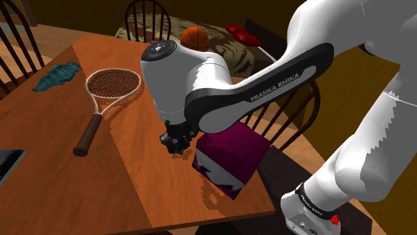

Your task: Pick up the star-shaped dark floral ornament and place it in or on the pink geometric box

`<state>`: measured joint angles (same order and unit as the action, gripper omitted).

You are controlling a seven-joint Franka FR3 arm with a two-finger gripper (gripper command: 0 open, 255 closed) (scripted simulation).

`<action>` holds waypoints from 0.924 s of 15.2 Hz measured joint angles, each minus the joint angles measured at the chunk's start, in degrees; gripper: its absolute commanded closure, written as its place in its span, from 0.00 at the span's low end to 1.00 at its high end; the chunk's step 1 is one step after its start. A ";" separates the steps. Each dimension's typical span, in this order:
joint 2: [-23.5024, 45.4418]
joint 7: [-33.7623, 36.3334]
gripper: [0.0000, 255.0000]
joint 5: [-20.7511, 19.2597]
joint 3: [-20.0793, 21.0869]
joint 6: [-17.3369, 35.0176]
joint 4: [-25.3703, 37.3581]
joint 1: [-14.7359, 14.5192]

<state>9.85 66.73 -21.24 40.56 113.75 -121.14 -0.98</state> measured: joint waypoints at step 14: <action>0.77 -0.34 0.00 13.83 -1.65 20.07 -7.28 6.55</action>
<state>10.62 66.40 -7.41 38.91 133.81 -128.42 5.57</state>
